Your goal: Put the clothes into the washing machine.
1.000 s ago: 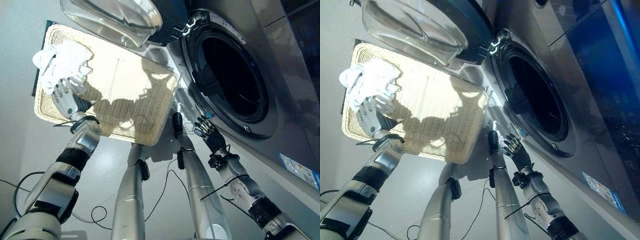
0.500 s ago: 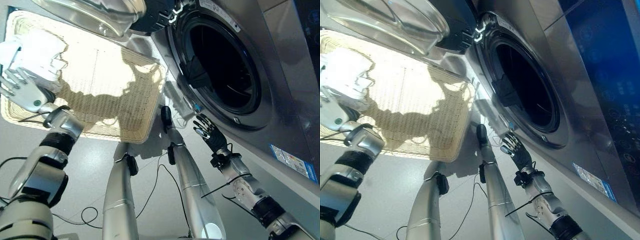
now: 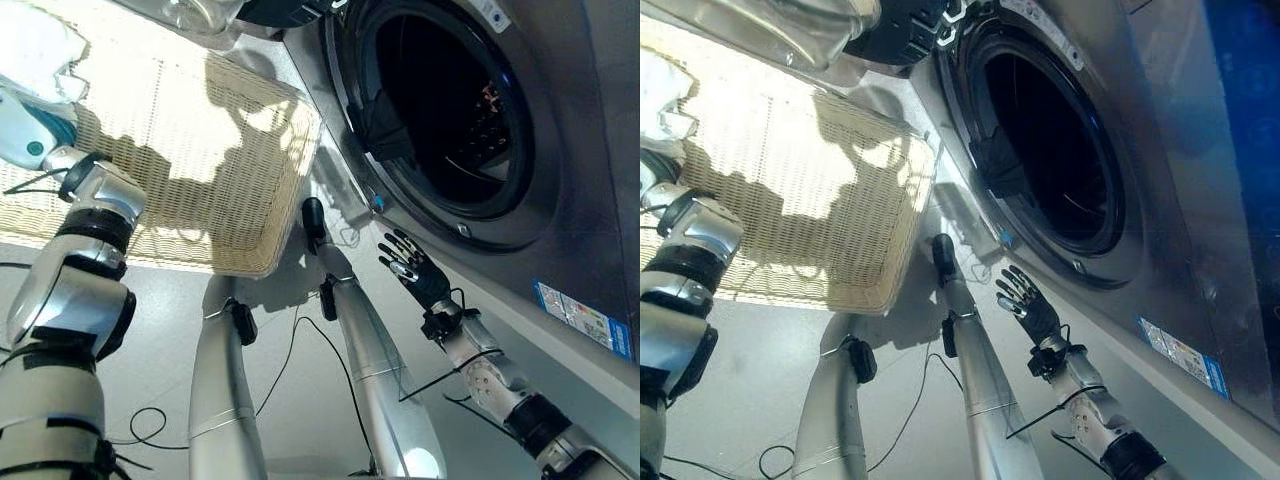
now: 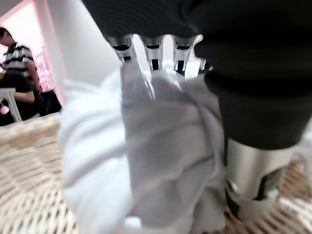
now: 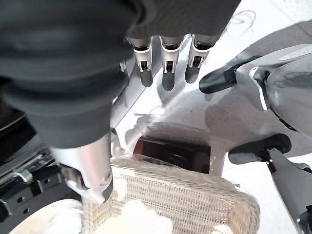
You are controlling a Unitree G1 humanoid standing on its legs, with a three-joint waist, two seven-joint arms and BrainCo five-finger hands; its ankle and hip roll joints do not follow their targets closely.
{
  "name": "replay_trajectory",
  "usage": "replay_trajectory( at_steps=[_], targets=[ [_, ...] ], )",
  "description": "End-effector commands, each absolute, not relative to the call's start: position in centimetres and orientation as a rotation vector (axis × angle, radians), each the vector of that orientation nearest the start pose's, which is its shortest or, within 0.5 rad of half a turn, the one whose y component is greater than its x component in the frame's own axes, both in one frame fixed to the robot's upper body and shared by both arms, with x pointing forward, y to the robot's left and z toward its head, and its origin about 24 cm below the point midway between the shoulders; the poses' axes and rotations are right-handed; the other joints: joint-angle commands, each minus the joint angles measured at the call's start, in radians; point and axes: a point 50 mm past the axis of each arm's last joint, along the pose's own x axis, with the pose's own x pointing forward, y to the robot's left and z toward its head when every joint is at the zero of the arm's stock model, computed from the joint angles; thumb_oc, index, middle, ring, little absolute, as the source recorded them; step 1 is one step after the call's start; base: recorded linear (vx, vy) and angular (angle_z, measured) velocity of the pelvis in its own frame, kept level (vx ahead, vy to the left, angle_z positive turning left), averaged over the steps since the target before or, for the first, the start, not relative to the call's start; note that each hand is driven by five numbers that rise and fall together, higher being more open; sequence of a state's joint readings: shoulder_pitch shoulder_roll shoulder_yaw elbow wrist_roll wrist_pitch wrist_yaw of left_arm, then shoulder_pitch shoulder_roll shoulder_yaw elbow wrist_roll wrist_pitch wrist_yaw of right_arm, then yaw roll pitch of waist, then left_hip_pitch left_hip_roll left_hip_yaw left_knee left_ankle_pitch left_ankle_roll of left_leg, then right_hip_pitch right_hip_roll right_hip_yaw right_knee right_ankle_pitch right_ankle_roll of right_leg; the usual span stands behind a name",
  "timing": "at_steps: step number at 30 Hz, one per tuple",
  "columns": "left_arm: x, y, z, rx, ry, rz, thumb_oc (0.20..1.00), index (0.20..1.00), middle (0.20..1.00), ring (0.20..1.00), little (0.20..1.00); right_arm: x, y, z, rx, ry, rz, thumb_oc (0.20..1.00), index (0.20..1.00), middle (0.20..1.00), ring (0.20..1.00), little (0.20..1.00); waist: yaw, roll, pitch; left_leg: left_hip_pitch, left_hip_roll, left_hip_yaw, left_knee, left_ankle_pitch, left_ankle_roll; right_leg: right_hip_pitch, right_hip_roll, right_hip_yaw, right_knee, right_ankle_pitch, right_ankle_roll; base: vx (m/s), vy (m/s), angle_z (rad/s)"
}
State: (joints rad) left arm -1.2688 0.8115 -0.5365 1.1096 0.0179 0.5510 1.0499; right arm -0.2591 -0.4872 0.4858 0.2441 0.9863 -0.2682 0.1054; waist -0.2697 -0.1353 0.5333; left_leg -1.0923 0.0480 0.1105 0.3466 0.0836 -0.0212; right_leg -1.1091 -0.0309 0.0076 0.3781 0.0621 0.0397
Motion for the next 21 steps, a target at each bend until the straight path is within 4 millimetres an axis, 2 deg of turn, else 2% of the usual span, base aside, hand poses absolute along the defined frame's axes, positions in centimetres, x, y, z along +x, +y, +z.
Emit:
replay_trajectory(
  at_steps=[1, 2, 4, 9, 11, 16, 21],
  targets=[
    [34.1, 36.9, 28.3, 1.110, 0.150, 1.335, 0.225, 0.225, 0.225, 0.225, 0.225, 28.7, -14.6, 6.4, 0.480, -0.069, 0.388, 1.000, 1.000, 1.000, 1.000, 1.000, 0.004, -0.053, -0.013, 0.027, -0.097, 0.022, 0.158, -0.206, -0.019, 0.001, 0.084, 0.040, -0.139, 0.124, 0.058, 0.00, 0.020, 0.05],
    [34.2, 37.2, 28.2, 1.135, 0.210, 1.284, 0.200, 0.200, 0.200, 0.200, 0.200, 28.8, -14.8, 6.6, 0.482, -0.075, 0.387, 1.000, 1.000, 1.000, 1.000, 1.000, 0.003, -0.052, -0.013, 0.025, -0.098, 0.023, 0.153, -0.203, -0.018, -0.002, 0.085, 0.040, -0.140, 0.124, 0.057, 0.00, 0.022, 0.03],
    [34.5, 37.3, 27.6, 1.137, 0.279, 1.193, 0.200, 0.200, 0.200, 0.200, 0.200, 29.0, -14.7, 6.9, 0.489, -0.081, 0.389, 1.000, 1.000, 1.000, 1.000, 1.000, 0.000, -0.050, -0.013, 0.021, -0.100, 0.024, 0.147, -0.200, -0.019, -0.006, 0.085, 0.041, -0.144, 0.127, 0.058, 0.00, 0.000, 0.00],
    [34.4, 37.8, 27.0, 1.216, 0.436, 1.112, 0.200, 0.200, 0.200, 0.200, 0.200, 29.3, -15.1, 7.4, 0.492, -0.087, 0.388, 1.000, 1.000, 1.000, 1.000, 1.000, -0.003, -0.041, -0.013, 0.022, -0.100, 0.030, 0.128, -0.187, -0.019, -0.009, 0.083, 0.041, -0.149, 0.129, 0.059, -0.02, 0.012, -0.02],
    [34.3, 37.9, 25.8, 1.305, 0.518, 1.070, 0.200, 0.200, 0.200, 0.200, 0.200, 29.3, -15.5, 7.6, 0.493, -0.088, 0.389, 1.000, 1.000, 1.000, 1.000, 1.000, -0.004, -0.028, -0.013, 0.033, -0.104, 0.035, 0.110, -0.177, -0.020, -0.004, 0.080, 0.047, -0.158, 0.133, 0.059, -0.04, 0.017, -0.02],
    [34.7, 37.4, 24.5, 1.335, 0.492, 1.054, 0.200, 0.200, 0.200, 0.200, 0.200, 29.2, -15.5, 7.7, 0.492, -0.101, 0.405, 1.000, 1.000, 1.000, 1.000, 1.000, 0.005, -0.018, -0.013, 0.061, -0.103, 0.038, 0.072, -0.154, -0.024, 0.022, 0.079, 0.046, -0.169, 0.127, 0.055, -0.04, -0.025, 0.01],
    [34.7, 36.9, 24.2, 1.349, 0.354, 1.116, 0.200, 0.200, 0.200, 0.200, 0.200, 28.7, -15.5, 7.6, 0.497, -0.122, 0.404, 1.000, 1.000, 1.000, 1.000, 1.000, 0.029, 0.010, -0.013, 0.133, -0.096, 0.034, -0.015, -0.105, -0.031, 0.084, 0.082, 0.044, -0.179, 0.103, 0.045, -0.07, -0.081, 0.07]
  ],
)
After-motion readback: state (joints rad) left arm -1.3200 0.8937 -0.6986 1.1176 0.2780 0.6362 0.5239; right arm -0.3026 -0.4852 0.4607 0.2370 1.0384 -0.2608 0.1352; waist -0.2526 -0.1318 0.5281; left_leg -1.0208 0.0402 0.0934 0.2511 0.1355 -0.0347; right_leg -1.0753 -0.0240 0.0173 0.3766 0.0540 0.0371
